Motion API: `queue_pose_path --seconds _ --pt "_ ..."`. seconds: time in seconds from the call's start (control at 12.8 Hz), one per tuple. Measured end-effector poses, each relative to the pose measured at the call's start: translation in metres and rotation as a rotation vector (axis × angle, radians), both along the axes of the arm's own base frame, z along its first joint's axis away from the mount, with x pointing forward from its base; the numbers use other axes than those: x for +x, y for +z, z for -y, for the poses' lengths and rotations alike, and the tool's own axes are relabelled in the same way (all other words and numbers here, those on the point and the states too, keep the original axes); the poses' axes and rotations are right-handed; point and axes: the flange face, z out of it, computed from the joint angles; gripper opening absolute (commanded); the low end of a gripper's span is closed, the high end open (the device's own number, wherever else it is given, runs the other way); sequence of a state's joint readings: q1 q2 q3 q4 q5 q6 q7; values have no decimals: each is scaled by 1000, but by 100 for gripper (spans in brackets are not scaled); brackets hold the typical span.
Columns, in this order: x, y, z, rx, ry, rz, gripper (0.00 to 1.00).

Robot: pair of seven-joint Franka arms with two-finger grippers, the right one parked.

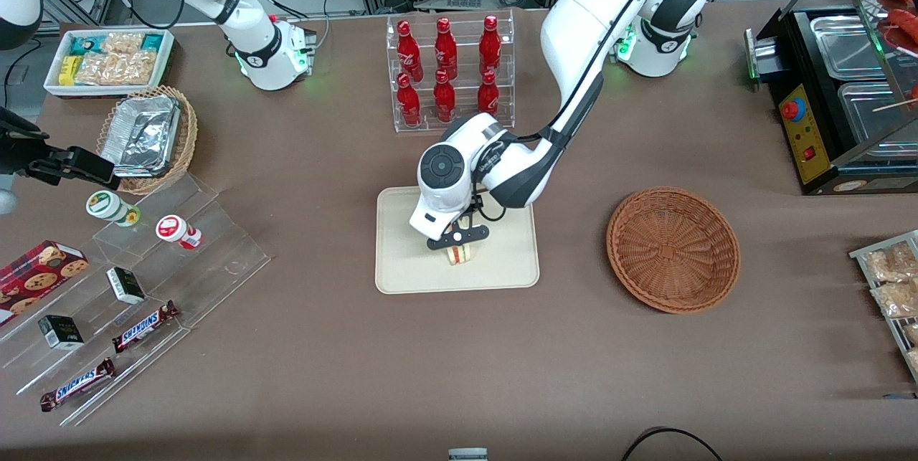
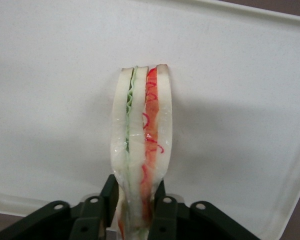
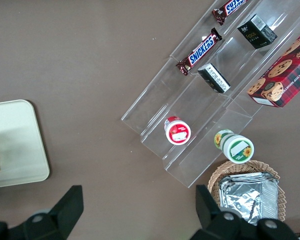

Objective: Place sandwich from basket to tray
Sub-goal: 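Lower the sandwich onto the tray and open the left gripper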

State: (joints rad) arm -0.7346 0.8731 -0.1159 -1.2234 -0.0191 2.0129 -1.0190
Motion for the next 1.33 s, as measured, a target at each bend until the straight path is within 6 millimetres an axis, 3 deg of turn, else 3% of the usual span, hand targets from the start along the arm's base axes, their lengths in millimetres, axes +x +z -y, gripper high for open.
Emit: queue_pose_path --seconds 0.31,0.78,1.09,1.33 --pt "3 9 2 -9 2 9 100" --pt "8 72 -1 -23 -4 36 100" --pt "8 93 -8 -6 -81 37 100" --pt "11 120 -25 27 -113 25 100"
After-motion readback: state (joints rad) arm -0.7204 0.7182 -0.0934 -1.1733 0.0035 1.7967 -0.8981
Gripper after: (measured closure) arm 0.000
